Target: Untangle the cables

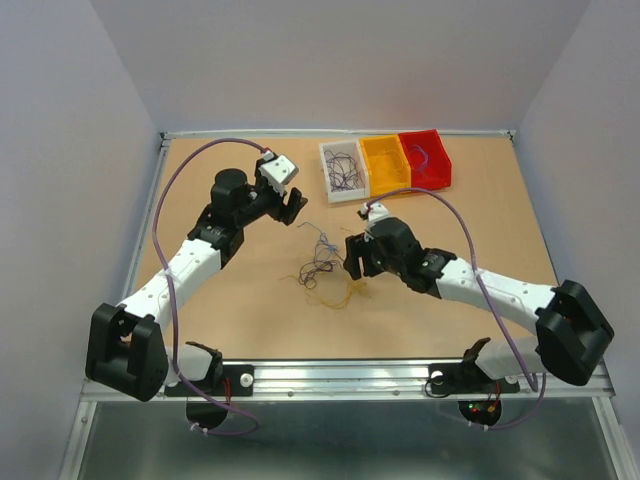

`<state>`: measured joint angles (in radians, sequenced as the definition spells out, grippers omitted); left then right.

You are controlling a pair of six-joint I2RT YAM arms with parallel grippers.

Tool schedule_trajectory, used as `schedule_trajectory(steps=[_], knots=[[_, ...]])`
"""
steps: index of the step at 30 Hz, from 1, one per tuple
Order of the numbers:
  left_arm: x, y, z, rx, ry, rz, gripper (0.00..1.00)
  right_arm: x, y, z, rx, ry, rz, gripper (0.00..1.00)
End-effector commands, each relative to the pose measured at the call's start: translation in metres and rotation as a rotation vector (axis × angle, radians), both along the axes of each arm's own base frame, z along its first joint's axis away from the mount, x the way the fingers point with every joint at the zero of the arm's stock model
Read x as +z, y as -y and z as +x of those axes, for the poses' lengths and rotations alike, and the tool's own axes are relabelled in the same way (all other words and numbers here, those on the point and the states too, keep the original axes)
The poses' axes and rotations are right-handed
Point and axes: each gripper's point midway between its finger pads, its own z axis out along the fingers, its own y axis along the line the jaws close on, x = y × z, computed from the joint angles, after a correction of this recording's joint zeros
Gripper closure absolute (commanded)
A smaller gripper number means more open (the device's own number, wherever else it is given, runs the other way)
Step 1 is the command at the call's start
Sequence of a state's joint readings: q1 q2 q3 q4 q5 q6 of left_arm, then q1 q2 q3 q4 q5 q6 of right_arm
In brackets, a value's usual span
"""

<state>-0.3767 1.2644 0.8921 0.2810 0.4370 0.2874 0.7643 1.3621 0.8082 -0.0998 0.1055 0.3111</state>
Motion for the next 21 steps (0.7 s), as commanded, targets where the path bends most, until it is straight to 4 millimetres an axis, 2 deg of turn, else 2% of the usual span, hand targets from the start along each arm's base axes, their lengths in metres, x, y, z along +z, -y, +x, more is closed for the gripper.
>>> schedule_trajectory(steps=[1, 5, 9, 12, 13, 14, 15, 16, 17, 18, 21], knots=[[0.019, 0.003, -0.003, -0.009, 0.075, -0.018, 0.22, -0.015, 0.009, -0.032, -0.020, -0.031, -0.046, 0.31], [0.020, 0.003, -0.004, -0.006, 0.079, -0.018, 0.23, -0.019, 0.010, -0.033, -0.034, -0.041, -0.064, 0.31], [0.020, 0.003, -0.004, 0.000, 0.081, -0.017, 0.23, -0.033, 0.009, -0.028, -0.046, -0.073, -0.123, 0.31], [0.020, 0.003, -0.004, 0.000, 0.082, -0.017, 0.22, -0.048, 0.000, -0.024, -0.017, -0.106, -0.161, 0.46], [0.021, 0.003, -0.004, 0.003, 0.084, -0.016, 0.23, -0.060, -0.001, -0.025, -0.010, -0.133, -0.187, 0.56], [0.020, 0.003, -0.004, 0.004, 0.083, -0.015, 0.22, -0.064, -0.002, -0.024, -0.005, -0.144, -0.199, 0.58], [0.020, 0.003, -0.003, 0.004, 0.081, -0.015, 0.22, -0.065, -0.005, -0.024, 0.007, -0.151, -0.206, 0.68], [0.020, 0.003, -0.004, 0.004, 0.083, -0.015, 0.22, -0.068, -0.005, -0.023, 0.010, -0.157, -0.221, 0.68], [0.020, 0.003, -0.003, 0.004, 0.085, -0.013, 0.22, -0.067, -0.005, -0.023, 0.013, -0.155, -0.224, 0.87], [0.021, 0.003, -0.004, 0.002, 0.086, -0.014, 0.22, -0.061, -0.004, -0.019, -0.007, -0.136, -0.217, 0.97], [0.020, 0.003, -0.003, 0.005, 0.086, -0.011, 0.22, -0.029, -0.005, -0.013, -0.029, -0.054, -0.144, 0.99]])
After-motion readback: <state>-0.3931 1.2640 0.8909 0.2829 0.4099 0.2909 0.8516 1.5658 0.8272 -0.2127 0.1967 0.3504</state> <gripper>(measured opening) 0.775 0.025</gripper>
